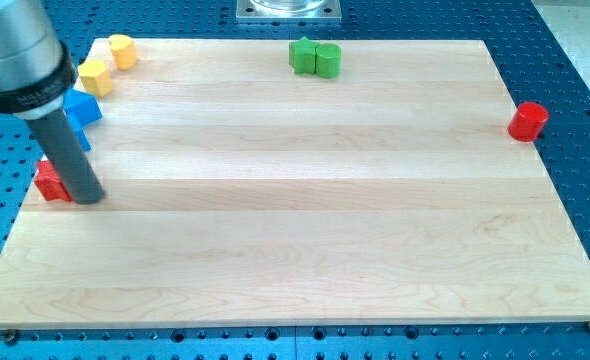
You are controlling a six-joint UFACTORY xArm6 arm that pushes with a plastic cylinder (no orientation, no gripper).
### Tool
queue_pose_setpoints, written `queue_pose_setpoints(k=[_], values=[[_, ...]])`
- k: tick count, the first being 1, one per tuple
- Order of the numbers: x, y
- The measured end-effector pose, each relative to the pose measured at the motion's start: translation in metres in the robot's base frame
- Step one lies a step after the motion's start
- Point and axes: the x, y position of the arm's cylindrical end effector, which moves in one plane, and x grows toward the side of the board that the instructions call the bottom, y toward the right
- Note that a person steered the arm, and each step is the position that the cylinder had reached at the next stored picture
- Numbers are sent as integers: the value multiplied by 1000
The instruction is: Keep green star below red star
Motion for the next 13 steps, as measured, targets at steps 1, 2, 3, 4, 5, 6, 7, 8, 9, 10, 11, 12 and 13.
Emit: queue_pose_setpoints(k=[1,2,3,4,5,6,7,8,9,10,11,12,13], values=[[-2,4],[-1,103],[4,257],[4,421],[-1,582],[-5,586],[-6,585],[-23,586],[-44,586],[-96,582],[-145,565],[-113,515],[-107,581]])
